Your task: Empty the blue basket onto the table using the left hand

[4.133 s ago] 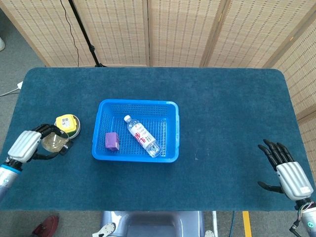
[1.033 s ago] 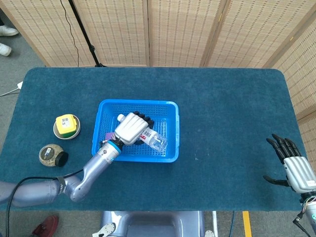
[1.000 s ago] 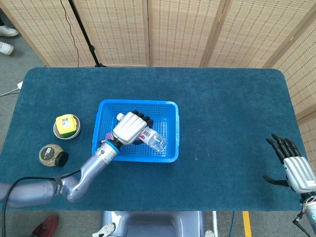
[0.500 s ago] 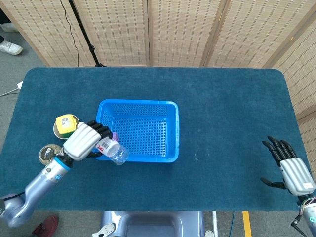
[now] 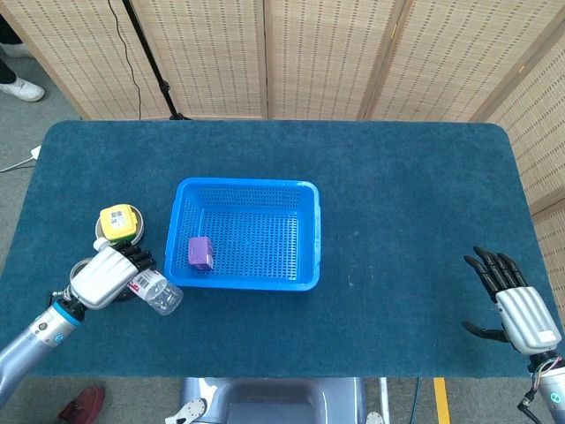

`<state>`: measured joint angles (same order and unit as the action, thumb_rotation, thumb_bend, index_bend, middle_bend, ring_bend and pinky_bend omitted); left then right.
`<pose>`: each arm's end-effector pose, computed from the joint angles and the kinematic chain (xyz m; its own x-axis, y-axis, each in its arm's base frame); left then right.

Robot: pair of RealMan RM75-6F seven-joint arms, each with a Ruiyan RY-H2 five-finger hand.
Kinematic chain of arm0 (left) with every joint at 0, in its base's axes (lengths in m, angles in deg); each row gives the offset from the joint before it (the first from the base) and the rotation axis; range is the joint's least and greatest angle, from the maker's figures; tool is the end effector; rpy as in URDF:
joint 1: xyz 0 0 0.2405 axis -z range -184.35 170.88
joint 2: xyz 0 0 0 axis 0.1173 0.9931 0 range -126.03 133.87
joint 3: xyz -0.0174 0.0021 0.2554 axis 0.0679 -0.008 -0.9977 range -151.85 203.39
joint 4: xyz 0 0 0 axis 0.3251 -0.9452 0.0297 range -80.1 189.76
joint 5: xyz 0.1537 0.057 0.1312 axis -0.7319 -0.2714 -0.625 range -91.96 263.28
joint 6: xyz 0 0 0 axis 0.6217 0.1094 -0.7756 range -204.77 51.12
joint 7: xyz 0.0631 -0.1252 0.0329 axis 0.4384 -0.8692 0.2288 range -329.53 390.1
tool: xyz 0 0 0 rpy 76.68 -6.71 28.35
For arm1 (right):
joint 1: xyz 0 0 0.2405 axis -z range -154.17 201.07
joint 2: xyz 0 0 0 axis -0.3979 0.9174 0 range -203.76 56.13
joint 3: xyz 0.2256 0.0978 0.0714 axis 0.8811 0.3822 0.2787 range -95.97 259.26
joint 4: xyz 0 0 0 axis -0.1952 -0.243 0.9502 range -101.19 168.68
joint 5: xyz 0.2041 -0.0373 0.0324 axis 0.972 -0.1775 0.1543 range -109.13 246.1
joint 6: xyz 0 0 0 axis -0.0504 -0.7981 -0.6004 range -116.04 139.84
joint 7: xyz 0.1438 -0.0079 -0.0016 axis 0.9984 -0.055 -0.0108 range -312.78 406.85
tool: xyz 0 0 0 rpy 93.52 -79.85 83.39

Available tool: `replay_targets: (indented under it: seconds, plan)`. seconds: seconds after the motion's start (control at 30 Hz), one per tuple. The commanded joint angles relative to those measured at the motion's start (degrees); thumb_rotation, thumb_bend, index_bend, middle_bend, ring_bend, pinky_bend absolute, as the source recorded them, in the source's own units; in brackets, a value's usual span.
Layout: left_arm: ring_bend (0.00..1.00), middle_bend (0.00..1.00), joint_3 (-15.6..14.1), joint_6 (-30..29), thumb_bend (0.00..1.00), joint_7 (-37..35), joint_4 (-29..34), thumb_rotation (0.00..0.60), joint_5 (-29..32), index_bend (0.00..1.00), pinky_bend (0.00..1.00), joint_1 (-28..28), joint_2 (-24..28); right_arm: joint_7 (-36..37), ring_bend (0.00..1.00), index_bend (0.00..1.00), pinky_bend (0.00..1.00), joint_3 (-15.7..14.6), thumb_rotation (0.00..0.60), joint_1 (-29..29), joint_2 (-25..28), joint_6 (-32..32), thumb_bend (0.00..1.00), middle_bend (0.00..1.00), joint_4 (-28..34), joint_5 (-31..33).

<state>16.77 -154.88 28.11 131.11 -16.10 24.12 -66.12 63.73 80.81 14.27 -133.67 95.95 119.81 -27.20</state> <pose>-0.2551 0.2675 0.0949 0.6385 0.0332 0.7689 0.6124 -0.6271 -0.4814 -0.3103 -0.1912 0.1730 0.3229 -0.0910 0.9421 -0.9304 -0.2133 0.2983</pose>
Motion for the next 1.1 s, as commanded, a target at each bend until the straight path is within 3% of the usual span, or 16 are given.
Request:
replay_targets:
  seconds: [0.03, 0.13, 0.17, 0.23, 0.3, 0.37, 0.6, 0.77, 0.9, 0.97, 1.1]
  plan:
    - [0.47, 0.53, -1.8, -2.5, 0.31, -3.1, -6.8, 0.6, -3.1, 0.67, 0.55, -1.7, -3.3, -0.1, 0.0, 0.02, 0.0, 0.0, 0.6, 0.0, 0.0, 0.0, 0.0, 0.02, 0.0, 0.0]
    - [0.4, 0.44, -2.7, -2.3, 0.29, -3.4, -10.9, 0.6, -4.9, 0.59, 0.53, -1.8, -5.0, -0.2, 0.0, 0.02, 0.0, 0.0, 0.6, 0.0, 0.0, 0.0, 0.0, 0.02, 0.0, 0.0]
    - [0.29, 0.32, -2.8, -2.3, 0.27, -3.4, -11.8, 0.6, -5.3, 0.47, 0.47, -1.8, -5.5, -0.3, 0.0, 0.02, 0.0, 0.0, 0.6, 0.0, 0.0, 0.0, 0.0, 0.02, 0.0, 0.1]
    - [0.07, 0.08, -2.9, -2.1, 0.19, -3.8, -13.2, 0.6, -5.6, 0.16, 0.23, -1.8, -6.3, -0.3, 0.0, 0.02, 0.0, 0.0, 0.6, 0.0, 0.0, 0.0, 0.0, 0.02, 0.0, 0.2]
    - [0.0, 0.0, -2.8, -0.9, 0.11, -4.6, -13.7, 0.6, -4.8, 0.01, 0.04, -1.7, -6.8, -0.2, 0.0, 0.02, 0.0, 0.1, 0.6, 0.0, 0.0, -0.1, 0.0, 0.02, 0.0, 0.4]
    - [0.0, 0.0, -2.4, -0.1, 0.07, -5.3, -12.8, 0.6, -4.0, 0.0, 0.0, -1.5, -6.6, -0.2, 0.0, 0.02, 0.0, 0.1, 0.6, 0.0, 0.0, -0.2, 0.0, 0.02, 0.0, 0.5]
    - [0.0, 0.0, 0.2, -1.9, 0.06, -8.0, -8.1, 0.6, -3.2, 0.0, 0.0, -0.2, -4.4, -0.1, 0.0, 0.02, 0.0, 0.1, 0.6, -0.1, 0.0, -0.4, 0.0, 0.02, 0.0, 0.6]
    - [0.0, 0.0, 3.0, -0.6, 0.06, -7.5, -0.1, 0.6, -2.4, 0.0, 0.0, 2.6, -1.1, -0.1, 0.0, 0.02, 0.0, 0.0, 0.6, -0.1, 0.0, -0.5, 0.0, 0.02, 0.0, 0.6]
    - [0.0, 0.0, 6.0, 6.6, 0.06, -2.8, 9.5, 0.6, 2.5, 0.0, 0.0, 5.6, 2.7, -0.1, 0.0, 0.02, 0.0, 0.1, 0.6, -0.1, 0.0, -0.7, 0.0, 0.02, 0.0, 0.8]
    - [0.0, 0.0, 8.3, 13.0, 0.06, 1.0, 15.1, 0.6, 8.1, 0.0, 0.0, 7.9, 4.2, -0.1, 0.0, 0.02, 0.0, 0.1, 0.6, -0.2, 0.0, -0.8, 0.0, 0.02, -0.1, 0.8]
    - [0.0, 0.0, 12.6, 21.7, 0.06, 6.6, 20.4, 0.6, 17.5, 0.0, 0.0, 11.9, 3.6, -0.1, 0.0, 0.02, 0.0, 0.1, 0.6, -0.2, -0.1, -0.9, 0.0, 0.02, -0.2, 0.9]
